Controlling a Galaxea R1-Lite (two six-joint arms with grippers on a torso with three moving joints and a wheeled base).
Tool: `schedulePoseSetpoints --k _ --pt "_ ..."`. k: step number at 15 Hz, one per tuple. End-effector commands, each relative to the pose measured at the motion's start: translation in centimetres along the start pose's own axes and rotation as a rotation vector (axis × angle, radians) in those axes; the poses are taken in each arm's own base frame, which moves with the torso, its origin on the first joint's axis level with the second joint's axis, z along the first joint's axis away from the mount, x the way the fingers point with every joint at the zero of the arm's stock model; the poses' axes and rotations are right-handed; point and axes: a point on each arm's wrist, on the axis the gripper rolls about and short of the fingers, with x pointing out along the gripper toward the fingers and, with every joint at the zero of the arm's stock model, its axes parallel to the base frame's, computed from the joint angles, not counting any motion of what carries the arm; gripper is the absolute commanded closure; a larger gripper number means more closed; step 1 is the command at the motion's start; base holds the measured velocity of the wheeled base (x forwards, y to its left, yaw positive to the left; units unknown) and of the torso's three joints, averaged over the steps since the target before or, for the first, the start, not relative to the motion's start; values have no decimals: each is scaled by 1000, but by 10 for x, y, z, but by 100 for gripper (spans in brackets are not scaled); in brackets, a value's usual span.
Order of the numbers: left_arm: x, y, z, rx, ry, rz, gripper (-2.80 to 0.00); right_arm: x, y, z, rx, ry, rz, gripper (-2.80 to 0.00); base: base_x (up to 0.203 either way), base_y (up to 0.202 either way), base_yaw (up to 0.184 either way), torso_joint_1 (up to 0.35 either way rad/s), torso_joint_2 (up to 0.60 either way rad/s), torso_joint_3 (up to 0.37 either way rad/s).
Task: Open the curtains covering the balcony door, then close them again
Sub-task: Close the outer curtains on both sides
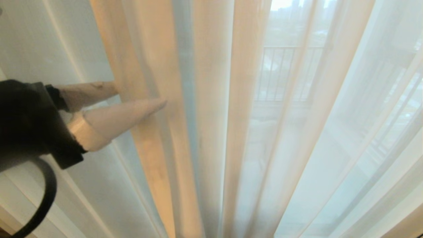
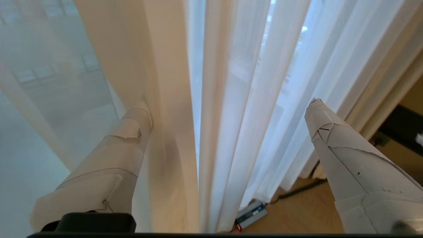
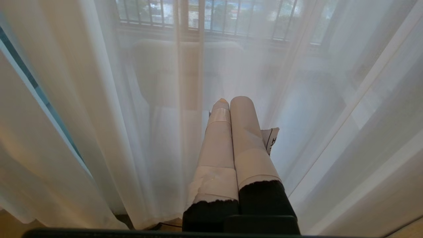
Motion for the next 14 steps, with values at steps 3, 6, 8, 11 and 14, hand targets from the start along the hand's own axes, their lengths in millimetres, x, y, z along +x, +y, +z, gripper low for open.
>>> schedulePoseSetpoints --k 3,6,8,11,14 --pt "-33 0 -12 0 30 4 -280 0 0 0 -1 2 1 0 0 0 0 0 0 0" --pt "-37 5 -27 2 72 99 -280 0 0 0 -1 2 1 0 0 0 0 0 0 0" --pt "-37 9 -34 8 93 180 -280 0 0 0 -1 2 1 0 0 0 0 0 0 0" --pt "-36 13 -43 15 118 287 -280 0 0 0 -1 2 1 0 0 0 0 0 0 0" --pt "-38 15 -47 22 125 383 -280 0 0 0 -1 2 1 0 0 0 0 0 0 0"
